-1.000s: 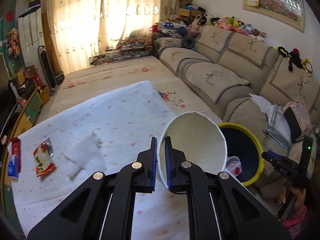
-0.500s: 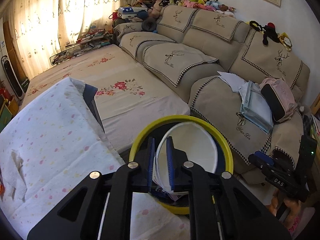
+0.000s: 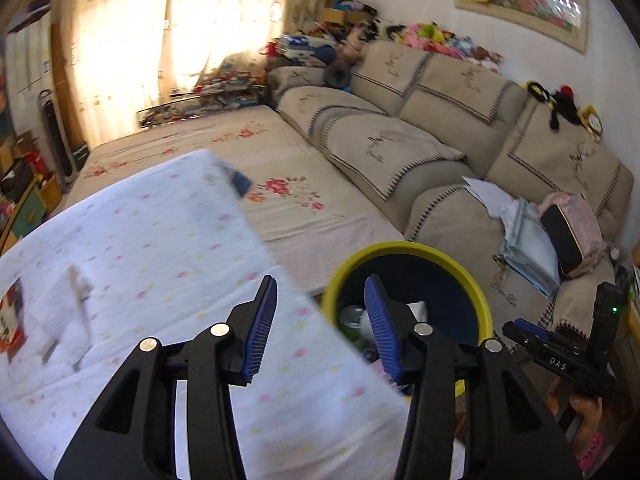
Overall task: Collect trash
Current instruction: 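Move the right tool from the bin to the white tissue, then close the right tool on the white tissue and lift it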
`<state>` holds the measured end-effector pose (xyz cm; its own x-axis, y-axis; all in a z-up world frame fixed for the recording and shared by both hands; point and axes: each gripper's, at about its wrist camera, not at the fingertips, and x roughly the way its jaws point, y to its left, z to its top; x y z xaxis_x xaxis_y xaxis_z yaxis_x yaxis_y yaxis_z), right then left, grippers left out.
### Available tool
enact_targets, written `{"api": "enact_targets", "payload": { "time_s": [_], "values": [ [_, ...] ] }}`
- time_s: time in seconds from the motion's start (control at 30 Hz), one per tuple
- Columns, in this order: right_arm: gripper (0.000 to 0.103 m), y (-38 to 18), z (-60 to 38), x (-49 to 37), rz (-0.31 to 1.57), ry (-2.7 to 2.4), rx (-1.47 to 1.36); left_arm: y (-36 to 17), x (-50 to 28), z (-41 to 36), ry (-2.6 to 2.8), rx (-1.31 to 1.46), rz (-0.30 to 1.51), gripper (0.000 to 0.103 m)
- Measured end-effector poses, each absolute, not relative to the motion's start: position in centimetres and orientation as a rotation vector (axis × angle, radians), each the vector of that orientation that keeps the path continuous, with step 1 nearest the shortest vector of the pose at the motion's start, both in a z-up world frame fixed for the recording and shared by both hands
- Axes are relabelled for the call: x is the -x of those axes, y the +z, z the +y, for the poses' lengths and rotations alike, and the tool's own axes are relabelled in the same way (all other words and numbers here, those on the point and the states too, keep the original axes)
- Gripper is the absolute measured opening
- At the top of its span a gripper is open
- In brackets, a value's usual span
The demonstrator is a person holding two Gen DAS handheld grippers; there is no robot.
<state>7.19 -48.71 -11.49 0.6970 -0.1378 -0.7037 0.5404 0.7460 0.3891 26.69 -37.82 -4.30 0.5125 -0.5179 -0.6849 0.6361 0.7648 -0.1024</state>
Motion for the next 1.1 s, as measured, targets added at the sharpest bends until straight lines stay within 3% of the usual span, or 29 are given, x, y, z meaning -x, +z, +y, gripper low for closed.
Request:
{"api": "enact_targets", "payload": {
  "time_s": [0.4, 0.6, 0.73, 0.9, 1.1],
  "values": [
    [0.054, -9.2, -41.5, -14.5, 0.788, -0.282, -0.477, -5.8, -30.6, -13.3, -0.333, 0.067, 0.744, 0.047],
    [0.061, -6.3, -35.7, -20.4, 0.808, -0.163, -0.353, -7.9, -32.0, -3.8, -0.173, 0.128, 0.731, 0.055],
    [0.069, -4.4, -30.0, -25.8, 0.824, -0.031, -0.248, -9.3, -32.3, -1.1, -0.115, 0.124, 0.706, 0.065],
    [0.080, -4.1, -21.1, -33.4, 0.885, 0.149, -0.091, -10.6, -32.6, 0.2, -0.135, 0.179, 0.728, 0.065],
    [0.085, -6.2, -13.5, -41.2, 0.947, 0.240, -0.018, -11.1, -32.4, -0.9, -0.155, 0.168, 0.752, 0.066]
  ]
}}
